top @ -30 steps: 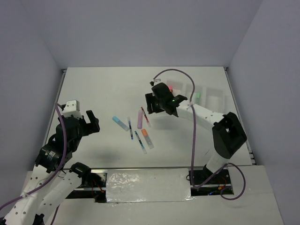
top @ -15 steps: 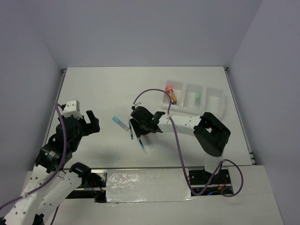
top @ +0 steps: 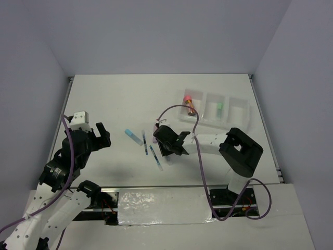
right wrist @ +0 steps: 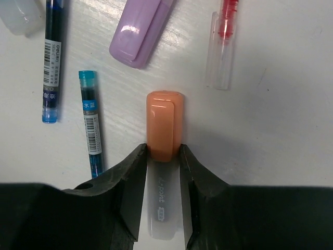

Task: Sort the stationery into containers
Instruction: Pick up the pen from the center of the board, then place the pen in the storage box, then pick up the pen from the center of the board.

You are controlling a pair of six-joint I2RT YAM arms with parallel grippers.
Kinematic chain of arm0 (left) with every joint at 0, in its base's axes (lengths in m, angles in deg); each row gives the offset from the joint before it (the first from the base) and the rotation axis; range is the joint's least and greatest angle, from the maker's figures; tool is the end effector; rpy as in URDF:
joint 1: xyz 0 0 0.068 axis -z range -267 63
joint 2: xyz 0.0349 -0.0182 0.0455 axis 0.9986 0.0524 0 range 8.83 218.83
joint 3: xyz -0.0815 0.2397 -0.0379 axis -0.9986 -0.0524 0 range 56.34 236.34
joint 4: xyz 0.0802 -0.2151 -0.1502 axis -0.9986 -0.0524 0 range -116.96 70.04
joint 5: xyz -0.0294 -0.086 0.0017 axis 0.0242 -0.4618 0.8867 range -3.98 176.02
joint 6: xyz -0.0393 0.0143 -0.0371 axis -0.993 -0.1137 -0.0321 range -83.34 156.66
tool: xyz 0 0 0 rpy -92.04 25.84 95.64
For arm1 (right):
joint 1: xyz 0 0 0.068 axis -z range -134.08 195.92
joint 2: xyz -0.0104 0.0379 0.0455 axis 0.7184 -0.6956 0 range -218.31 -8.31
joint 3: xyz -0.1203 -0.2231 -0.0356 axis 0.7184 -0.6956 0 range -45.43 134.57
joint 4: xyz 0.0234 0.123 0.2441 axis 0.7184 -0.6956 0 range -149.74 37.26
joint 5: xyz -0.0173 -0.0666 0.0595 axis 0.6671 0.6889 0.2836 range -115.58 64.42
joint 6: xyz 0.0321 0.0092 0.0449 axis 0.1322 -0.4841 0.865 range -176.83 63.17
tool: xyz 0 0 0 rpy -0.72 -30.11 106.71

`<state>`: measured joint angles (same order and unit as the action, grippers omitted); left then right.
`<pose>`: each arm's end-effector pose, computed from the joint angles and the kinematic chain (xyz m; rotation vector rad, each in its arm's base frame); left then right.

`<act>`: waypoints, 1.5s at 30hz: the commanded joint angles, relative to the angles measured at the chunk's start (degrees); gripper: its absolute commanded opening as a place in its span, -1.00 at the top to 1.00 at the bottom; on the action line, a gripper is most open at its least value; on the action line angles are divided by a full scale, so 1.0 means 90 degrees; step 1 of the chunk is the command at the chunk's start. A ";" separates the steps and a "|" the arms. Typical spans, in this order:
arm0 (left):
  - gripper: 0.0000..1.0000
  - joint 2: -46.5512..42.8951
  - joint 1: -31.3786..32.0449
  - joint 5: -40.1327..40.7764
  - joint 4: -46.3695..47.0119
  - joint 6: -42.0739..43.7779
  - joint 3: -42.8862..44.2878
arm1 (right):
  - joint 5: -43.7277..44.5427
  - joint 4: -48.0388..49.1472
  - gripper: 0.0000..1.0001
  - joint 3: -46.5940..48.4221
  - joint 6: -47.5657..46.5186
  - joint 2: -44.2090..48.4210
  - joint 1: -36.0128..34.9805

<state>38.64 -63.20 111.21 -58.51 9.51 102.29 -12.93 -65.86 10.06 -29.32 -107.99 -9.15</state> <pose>0.1334 -0.0409 0.3242 -0.3405 1.8960 -0.1643 0.2069 0.2814 0.1252 -0.5286 2.5036 0.2819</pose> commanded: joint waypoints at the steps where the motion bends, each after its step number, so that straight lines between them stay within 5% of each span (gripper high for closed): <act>1: -0.99 0.0009 0.0023 -0.0045 0.0230 0.0049 0.0011 | -0.0067 -0.0319 0.34 -0.0354 0.0157 0.0233 -0.0131; 3: -0.99 0.0019 0.0023 -0.0035 0.0230 0.0049 0.0011 | -0.0047 -0.0339 0.49 -0.0413 0.0127 0.0566 -0.0122; 8: -0.99 -0.0020 0.0023 -0.0035 0.0220 0.0039 0.0011 | 0.0137 -0.0601 0.50 -0.0433 -0.0038 0.2031 0.0073; 14: -0.99 -0.0040 0.0042 0.0004 0.0211 0.0029 0.0021 | 0.0790 -0.1324 0.55 0.0171 -0.0584 0.2667 0.2177; 25: -0.99 -0.0069 0.0081 -0.0006 0.0220 0.0039 0.0011 | 0.0744 -0.2047 0.54 0.2505 -0.1406 0.0970 0.4711; 31: -0.99 -0.0030 0.0101 -0.0094 0.0259 0.0068 0.0001 | 0.0579 -0.2330 0.11 0.3434 -0.1630 -0.0201 0.5131; 32: -0.99 -0.0030 0.0101 -0.0103 0.0269 0.0078 -0.0008 | 0.0510 -0.2369 -0.05 0.3618 -0.1660 -0.0301 0.5152; 33: -0.99 -0.0030 0.0110 -0.0104 0.0269 0.0078 0.0001 | 0.0490 -0.2437 -0.43 0.3688 -0.1660 -0.0389 0.5142; 36: -0.99 -0.0020 0.0120 -0.0162 0.0298 0.0098 -0.0018 | 0.0013 -0.2070 -0.81 0.3543 -0.1728 -0.0283 0.4899; 45: -0.99 0.0097 0.0130 -0.0065 0.0240 0.0068 0.0021 | 0.0508 -0.0857 -0.70 0.2108 -0.0802 0.0860 0.2099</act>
<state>39.73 -62.40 109.99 -58.44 9.64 102.29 -9.89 -79.11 31.65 -41.36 -105.00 14.98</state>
